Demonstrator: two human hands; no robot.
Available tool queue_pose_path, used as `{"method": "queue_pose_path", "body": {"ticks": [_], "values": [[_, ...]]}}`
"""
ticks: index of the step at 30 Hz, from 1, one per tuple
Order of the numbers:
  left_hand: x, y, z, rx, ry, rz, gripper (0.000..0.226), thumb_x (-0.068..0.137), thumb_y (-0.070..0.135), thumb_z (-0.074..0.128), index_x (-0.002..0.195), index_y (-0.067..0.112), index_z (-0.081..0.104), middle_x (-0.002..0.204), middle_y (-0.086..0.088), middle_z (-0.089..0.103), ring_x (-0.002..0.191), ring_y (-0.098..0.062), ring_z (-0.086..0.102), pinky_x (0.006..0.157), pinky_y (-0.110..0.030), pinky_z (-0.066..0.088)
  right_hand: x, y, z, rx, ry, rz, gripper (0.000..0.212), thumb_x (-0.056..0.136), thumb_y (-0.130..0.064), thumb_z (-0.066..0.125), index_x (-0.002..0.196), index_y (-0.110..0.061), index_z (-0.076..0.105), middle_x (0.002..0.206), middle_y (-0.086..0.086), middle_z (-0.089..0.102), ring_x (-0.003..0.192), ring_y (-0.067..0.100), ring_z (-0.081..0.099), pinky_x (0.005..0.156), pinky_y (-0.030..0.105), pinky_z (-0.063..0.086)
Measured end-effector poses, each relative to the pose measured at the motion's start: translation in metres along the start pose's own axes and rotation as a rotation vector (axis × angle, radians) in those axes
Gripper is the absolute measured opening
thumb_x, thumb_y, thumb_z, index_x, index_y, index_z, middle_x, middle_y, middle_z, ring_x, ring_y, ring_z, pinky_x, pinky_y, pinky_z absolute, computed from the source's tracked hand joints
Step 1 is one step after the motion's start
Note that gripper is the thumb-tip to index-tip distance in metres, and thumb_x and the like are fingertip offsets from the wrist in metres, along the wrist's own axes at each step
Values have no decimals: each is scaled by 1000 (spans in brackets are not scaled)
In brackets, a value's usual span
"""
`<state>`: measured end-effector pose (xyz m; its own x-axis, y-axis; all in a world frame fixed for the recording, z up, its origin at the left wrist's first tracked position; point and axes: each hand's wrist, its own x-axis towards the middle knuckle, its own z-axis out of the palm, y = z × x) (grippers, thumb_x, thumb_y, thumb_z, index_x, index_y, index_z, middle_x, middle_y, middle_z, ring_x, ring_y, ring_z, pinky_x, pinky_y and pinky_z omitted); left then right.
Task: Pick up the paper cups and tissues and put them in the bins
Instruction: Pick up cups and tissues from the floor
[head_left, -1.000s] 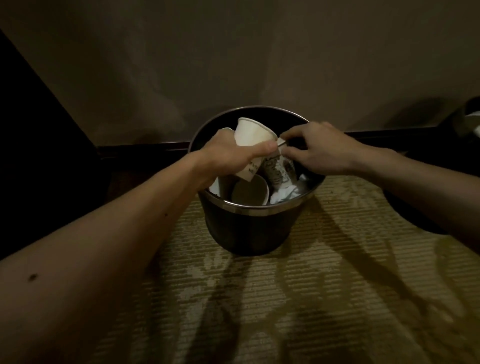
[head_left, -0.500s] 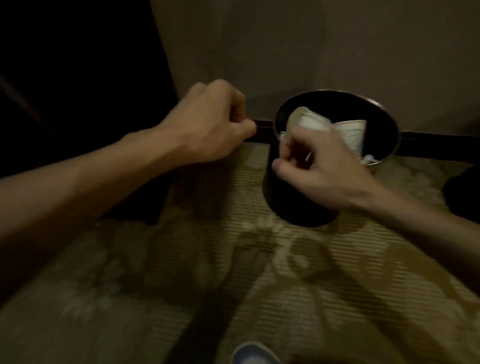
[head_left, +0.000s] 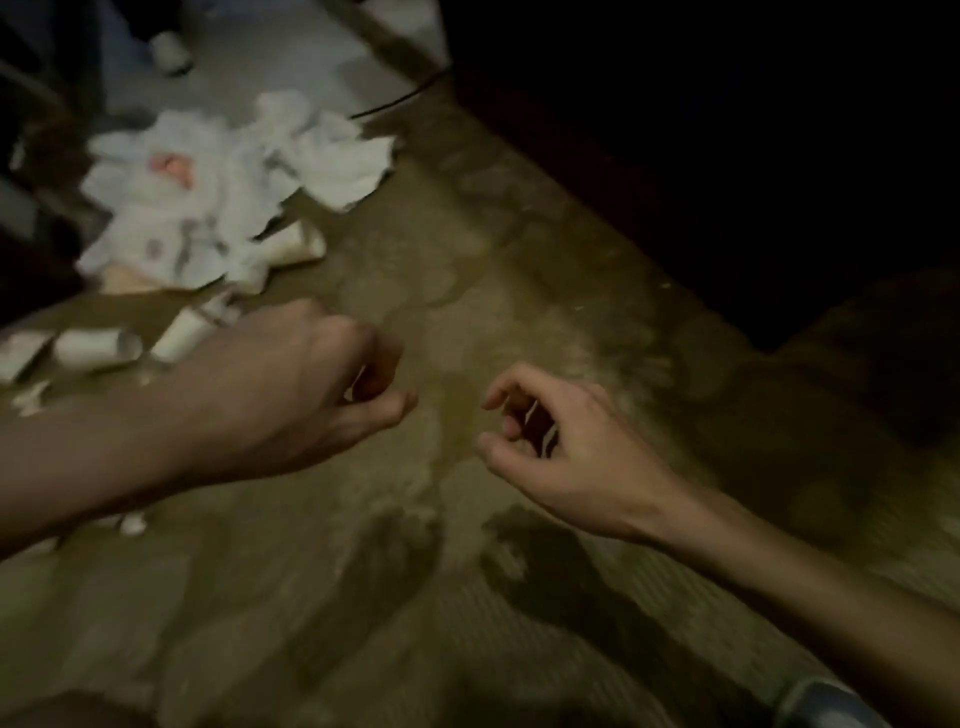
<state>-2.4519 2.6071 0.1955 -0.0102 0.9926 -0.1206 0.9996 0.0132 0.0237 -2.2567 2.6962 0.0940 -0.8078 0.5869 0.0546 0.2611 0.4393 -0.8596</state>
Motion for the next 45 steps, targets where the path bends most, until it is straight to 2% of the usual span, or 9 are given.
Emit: {"method": "queue_pose_path", "body": {"ticks": [4, 10, 14, 20, 28, 34, 37, 41, 45], "values": [[-78, -65, 61, -175, -15, -258, 41, 82, 56, 49, 58, 23, 44, 49, 4, 47, 51, -6, 49, 47, -27, 34, 37, -12, 67, 16, -238, 31, 11, 84, -30, 70, 93, -29, 62, 78, -6, 64, 69, 8, 61, 58, 20, 49], [-170, -160, 156, -538, -42, -512, 36, 88, 45, 60, 62, 22, 51, 62, 10, 58, 59, -2, 55, 47, -19, 34, 91, -41, 156, -64, -591, 169, 16, 86, -39, 67, 101, -39, 63, 91, -19, 65, 78, -1, 64, 61, 12, 48], [-217, -218, 206, -711, 29, -727, 32, 89, 39, 63, 65, 21, 53, 57, 9, 54, 58, -3, 54, 51, -28, 35, 139, -79, 232, -177, -697, 222, 12, 87, -38, 67, 99, -37, 64, 86, -11, 67, 74, 1, 64, 58, 15, 46], [-262, -279, 260, -841, 106, -1110, 13, 91, 36, 64, 95, 23, 64, 91, 4, 65, 91, -21, 63, 76, -33, 48, 202, -122, 357, -407, -863, 158, 28, 91, -29, 65, 118, -20, 62, 94, -7, 66, 88, 12, 64, 71, 21, 48], [-253, -305, 295, -664, 131, -940, 41, 100, 34, 50, 141, 28, 46, 129, -5, 54, 109, -25, 59, 76, -33, 45, 273, -115, 442, -450, -777, 121, 29, 96, -14, 52, 123, -23, 55, 108, -1, 60, 89, 14, 60, 72, 29, 50], [-250, -312, 302, -447, 88, -827, 25, 98, 35, 55, 120, 24, 59, 117, 2, 57, 97, -18, 62, 70, -29, 53, 323, -98, 475, -372, -643, -21, 3, 99, -24, 51, 97, -25, 53, 90, -5, 57, 80, 13, 56, 63, 29, 43], [-251, -316, 301, -449, 73, -762, 23, 102, 31, 49, 118, 20, 61, 114, -1, 58, 96, -21, 61, 69, -36, 54, 342, -92, 487, -357, -580, -127, 12, 99, -27, 50, 97, -18, 58, 93, 0, 59, 82, 16, 56, 71, 36, 48], [-252, -322, 295, -452, 16, -696, 27, 101, 35, 43, 118, 19, 57, 120, -2, 54, 101, -15, 55, 76, -31, 53, 363, -87, 497, -379, -585, -227, 29, 96, -36, 55, 120, -20, 56, 124, 2, 48, 112, 20, 50, 93, 34, 43], [-256, -325, 288, -490, 1, -708, 29, 101, 40, 44, 124, 24, 52, 128, -3, 49, 104, -15, 52, 76, -27, 47, 381, -92, 507, -613, -759, -278, 68, 86, -64, 56, 144, -32, 40, 151, 10, 29, 141, 34, 22, 112, 52, 25]]}}
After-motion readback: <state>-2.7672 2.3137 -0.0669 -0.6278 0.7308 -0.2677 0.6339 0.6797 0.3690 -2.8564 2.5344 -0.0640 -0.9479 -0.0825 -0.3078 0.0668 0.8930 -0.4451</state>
